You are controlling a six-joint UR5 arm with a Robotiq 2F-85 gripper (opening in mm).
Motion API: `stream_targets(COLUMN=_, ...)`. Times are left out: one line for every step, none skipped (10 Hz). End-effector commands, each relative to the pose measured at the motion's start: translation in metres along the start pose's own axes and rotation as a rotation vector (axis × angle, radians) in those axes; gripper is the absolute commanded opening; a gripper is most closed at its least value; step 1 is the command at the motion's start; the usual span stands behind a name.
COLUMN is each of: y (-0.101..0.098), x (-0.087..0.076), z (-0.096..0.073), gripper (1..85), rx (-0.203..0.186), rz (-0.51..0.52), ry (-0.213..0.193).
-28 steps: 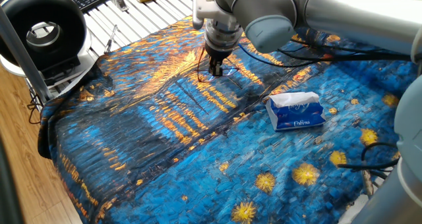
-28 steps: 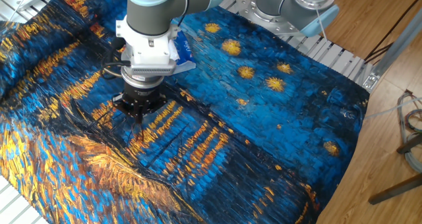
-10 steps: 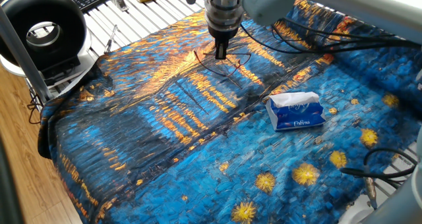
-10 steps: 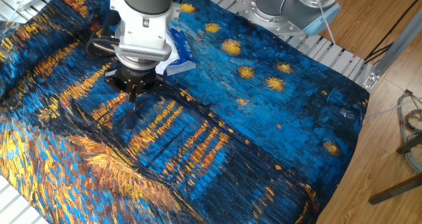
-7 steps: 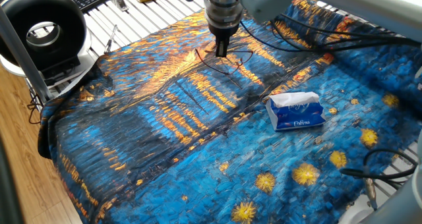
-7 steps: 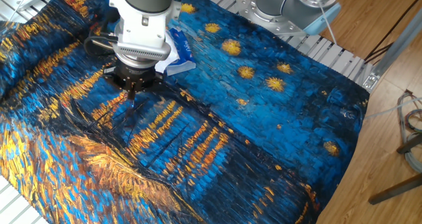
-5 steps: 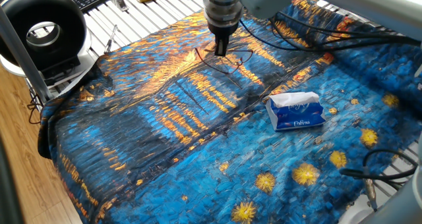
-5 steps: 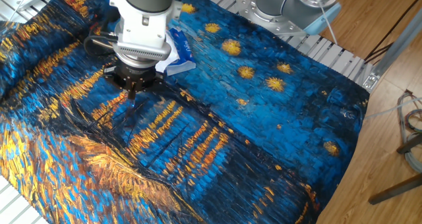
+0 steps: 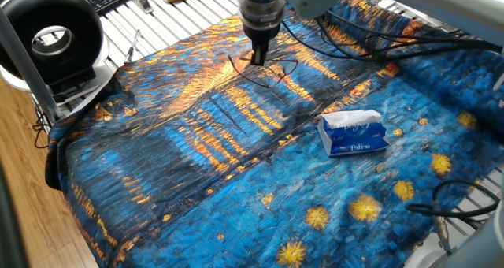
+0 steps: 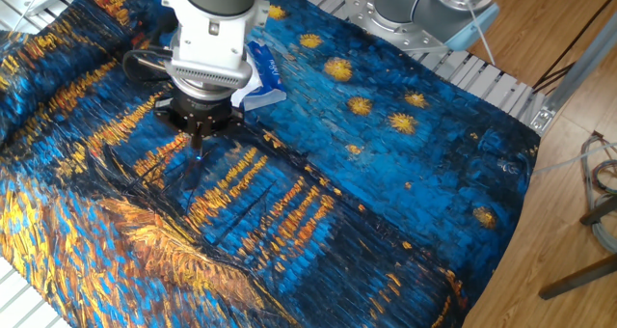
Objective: Unfold the leg of the glasses (with one hand)
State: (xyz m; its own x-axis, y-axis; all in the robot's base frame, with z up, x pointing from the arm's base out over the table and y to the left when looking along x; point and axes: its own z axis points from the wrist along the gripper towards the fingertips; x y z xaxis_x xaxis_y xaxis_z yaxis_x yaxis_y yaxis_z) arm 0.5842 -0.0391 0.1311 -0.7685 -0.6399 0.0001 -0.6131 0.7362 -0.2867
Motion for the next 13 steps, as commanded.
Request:
stream_targets(y=-0.002, x=-0.007, z=-0.005, gripper=1.0, rx=0.016, rz=0.022, ry=-0.015)
stream_targets(y=0.0, x=-0.011, z=-0.007, gripper=1.0, rx=0.019, rz=0.031, ry=-0.024)
stream_targets(y=0.002, x=-0.019, z=-0.008, gripper=1.0, rx=0.01, rz=0.044, ry=-0.053)
stream_targets(y=0.005, x=-0.026, z=-0.009, gripper=1.0, rx=-0.002, rz=0.055, ry=-0.081)
stream_targets(y=0.006, x=-0.034, z=-0.01, gripper=1.0, rx=-0.01, rz=0.063, ry=-0.115)
stream_targets(y=0.007, x=-0.042, z=-0.011, gripper=1.0, rx=-0.023, rz=0.07, ry=-0.147)
stream_targets(y=0.01, x=-0.052, z=-0.014, gripper=1.0, rx=-0.037, rz=0.079, ry=-0.189)
stream_targets(y=0.011, x=-0.06, z=-0.017, gripper=1.0, rx=-0.042, rz=0.088, ry=-0.223)
stream_targets(y=0.008, x=-0.064, z=-0.017, gripper=1.0, rx=-0.037, rz=0.081, ry=-0.245)
stream_targets(y=0.004, x=-0.066, z=-0.016, gripper=1.0, rx=-0.03, rz=0.072, ry=-0.261)
stream_targets(y=0.003, x=-0.069, z=-0.017, gripper=1.0, rx=-0.03, rz=0.075, ry=-0.278)
stream_targets(y=0.001, x=-0.071, z=-0.017, gripper=1.0, rx=-0.024, rz=0.076, ry=-0.291)
stream_targets(y=-0.002, x=-0.073, z=-0.016, gripper=1.0, rx=-0.019, rz=0.069, ry=-0.302)
